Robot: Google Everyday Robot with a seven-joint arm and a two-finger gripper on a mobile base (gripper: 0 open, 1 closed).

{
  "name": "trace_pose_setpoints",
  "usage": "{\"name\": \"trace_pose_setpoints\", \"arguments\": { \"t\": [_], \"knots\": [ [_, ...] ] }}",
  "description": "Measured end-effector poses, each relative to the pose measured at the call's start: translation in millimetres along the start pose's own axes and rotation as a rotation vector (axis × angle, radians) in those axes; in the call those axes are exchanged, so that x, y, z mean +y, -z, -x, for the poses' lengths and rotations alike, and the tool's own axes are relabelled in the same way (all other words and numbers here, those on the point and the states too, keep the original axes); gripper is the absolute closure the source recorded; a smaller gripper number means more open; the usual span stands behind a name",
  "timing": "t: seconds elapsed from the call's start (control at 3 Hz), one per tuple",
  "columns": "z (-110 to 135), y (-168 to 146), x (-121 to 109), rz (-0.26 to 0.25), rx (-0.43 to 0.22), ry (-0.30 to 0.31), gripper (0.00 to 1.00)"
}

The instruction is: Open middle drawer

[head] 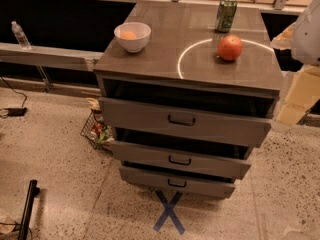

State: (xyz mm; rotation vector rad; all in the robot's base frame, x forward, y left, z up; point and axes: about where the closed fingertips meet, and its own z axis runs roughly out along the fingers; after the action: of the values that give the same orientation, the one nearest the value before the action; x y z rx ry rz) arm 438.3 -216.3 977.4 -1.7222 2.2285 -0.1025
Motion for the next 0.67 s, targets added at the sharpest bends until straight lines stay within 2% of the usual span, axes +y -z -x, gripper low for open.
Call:
{"name": "trace_pose_setpoints", "arguments": {
  "t": [0.33, 0.67],
  "knots": [
    [0.0, 0.0, 0.0, 0.000, 0.000, 0.000, 0.00],
    [-15.8, -26.4, 15.0, 0.024, -0.044, -0.022, 0.00]
  ]
}}
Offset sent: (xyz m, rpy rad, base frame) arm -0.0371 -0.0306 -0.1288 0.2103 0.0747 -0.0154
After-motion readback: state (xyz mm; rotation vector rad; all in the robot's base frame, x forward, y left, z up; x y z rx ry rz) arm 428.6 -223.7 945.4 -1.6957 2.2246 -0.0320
